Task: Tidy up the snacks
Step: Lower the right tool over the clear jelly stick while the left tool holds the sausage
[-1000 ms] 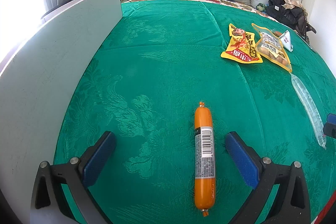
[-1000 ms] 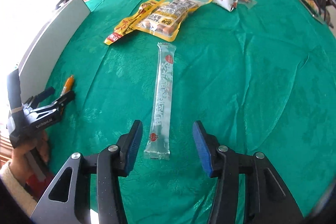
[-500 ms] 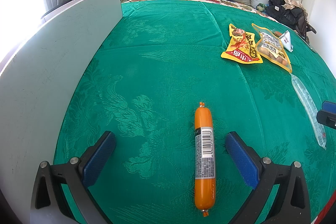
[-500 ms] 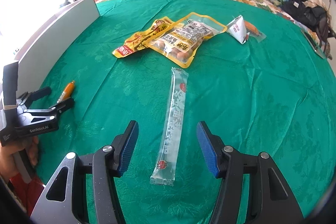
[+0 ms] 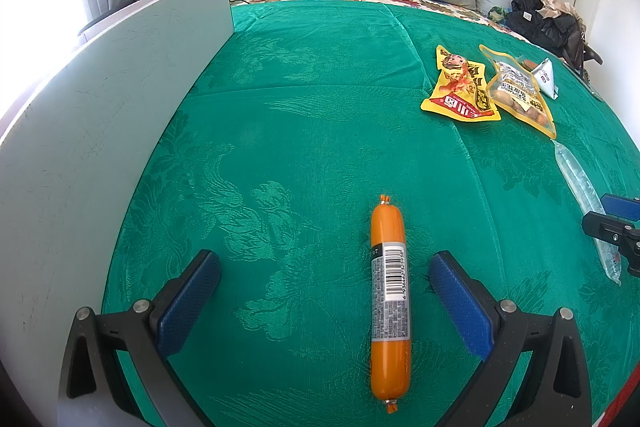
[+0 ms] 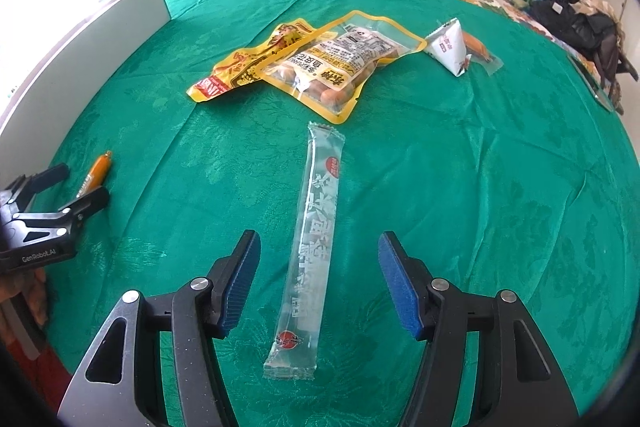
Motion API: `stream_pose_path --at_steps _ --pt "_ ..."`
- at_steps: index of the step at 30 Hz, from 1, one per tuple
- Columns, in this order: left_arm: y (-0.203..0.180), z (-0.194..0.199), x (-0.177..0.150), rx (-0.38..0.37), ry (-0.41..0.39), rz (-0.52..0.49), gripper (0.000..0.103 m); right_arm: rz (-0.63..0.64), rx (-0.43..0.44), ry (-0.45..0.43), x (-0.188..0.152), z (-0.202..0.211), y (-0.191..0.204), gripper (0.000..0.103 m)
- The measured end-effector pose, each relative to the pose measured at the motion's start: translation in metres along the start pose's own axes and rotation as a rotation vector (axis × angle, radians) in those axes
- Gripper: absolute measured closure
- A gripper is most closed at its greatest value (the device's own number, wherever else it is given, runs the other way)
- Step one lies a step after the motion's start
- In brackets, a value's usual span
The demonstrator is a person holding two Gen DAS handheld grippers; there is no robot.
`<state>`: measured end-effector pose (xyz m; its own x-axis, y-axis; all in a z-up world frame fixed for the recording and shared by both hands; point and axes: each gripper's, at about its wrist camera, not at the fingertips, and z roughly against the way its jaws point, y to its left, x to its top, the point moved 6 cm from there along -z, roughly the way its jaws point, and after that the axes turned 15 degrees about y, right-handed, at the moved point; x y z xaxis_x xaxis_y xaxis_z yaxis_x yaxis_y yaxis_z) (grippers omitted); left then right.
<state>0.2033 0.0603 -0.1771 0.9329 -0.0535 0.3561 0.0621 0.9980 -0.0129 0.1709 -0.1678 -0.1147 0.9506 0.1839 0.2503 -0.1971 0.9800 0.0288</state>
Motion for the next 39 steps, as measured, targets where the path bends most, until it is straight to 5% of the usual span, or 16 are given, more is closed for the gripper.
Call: stream_pose_path --at_steps 8,14,39 --pt "0.0001 0.0 -0.0001 0.0 0.0 0.0 0.0 0.002 -0.029 -0.038 -0.0048 -0.0086 -0.0085 0.017" --pt "0.0001 -0.0001 0.0 0.0 0.0 0.0 0.0 -0.009 -0.034 -0.081 -0.0071 -0.0092 -0.0101 0.012" --pt "-0.0001 -0.0001 -0.0004 -0.002 0.001 -0.002 0.0 -0.014 -0.039 -0.109 -0.0079 -0.0096 -0.01 0.009"
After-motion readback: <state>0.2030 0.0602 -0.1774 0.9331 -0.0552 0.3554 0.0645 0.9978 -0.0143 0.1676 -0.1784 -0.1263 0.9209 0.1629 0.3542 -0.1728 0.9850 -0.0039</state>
